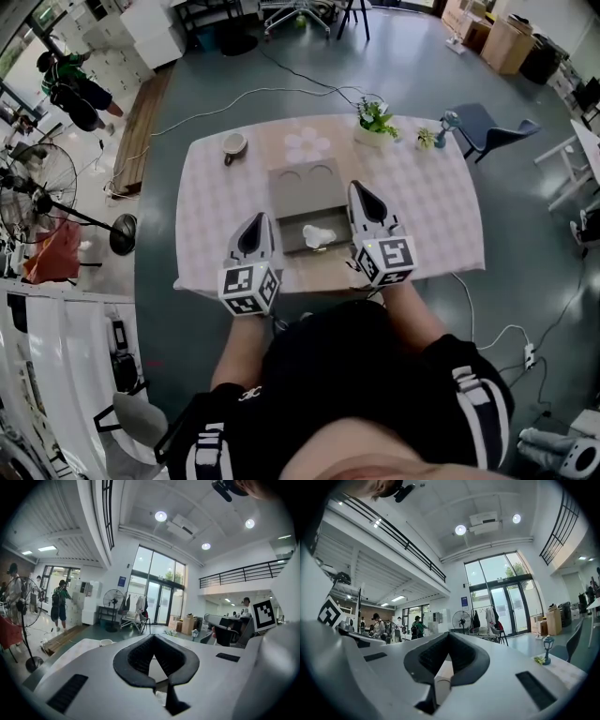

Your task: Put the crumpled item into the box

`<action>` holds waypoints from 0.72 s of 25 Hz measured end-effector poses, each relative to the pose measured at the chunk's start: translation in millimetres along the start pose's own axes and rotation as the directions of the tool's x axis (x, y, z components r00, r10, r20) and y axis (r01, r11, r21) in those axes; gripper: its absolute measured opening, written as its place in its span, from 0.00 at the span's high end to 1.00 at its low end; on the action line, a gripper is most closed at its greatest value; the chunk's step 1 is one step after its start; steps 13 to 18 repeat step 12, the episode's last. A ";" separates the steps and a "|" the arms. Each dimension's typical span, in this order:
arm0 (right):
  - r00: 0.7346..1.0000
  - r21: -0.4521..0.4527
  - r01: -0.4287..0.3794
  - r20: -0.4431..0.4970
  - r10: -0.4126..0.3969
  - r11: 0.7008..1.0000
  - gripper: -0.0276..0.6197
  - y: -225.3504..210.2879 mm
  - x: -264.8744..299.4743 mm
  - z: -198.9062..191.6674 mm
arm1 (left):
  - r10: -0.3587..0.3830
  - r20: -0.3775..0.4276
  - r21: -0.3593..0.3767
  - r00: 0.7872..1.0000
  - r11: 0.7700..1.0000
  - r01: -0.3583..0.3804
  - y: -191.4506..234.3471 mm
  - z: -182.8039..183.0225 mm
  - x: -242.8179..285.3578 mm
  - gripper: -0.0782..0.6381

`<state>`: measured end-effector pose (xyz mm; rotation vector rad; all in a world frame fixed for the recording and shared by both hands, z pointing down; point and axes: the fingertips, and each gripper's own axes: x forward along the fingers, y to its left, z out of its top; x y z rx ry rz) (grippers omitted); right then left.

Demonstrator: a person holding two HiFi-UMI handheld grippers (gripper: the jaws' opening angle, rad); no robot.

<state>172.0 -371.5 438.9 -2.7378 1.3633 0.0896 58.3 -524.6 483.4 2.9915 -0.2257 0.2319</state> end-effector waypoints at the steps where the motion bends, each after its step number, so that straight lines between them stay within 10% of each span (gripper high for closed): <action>1: 1.000 -0.001 0.000 -0.001 0.000 1.000 0.95 -0.3 0.5 -0.6 | 0.000 0.000 0.000 1.000 1.000 0.000 0.0 0.2 0.6 0.89; 18: 1.000 -0.006 -0.008 -0.012 0.008 1.000 0.95 9.1 6.2 -7.2 | 0.000 0.005 0.000 1.000 1.000 0.000 9.4 1.7 -0.3 0.89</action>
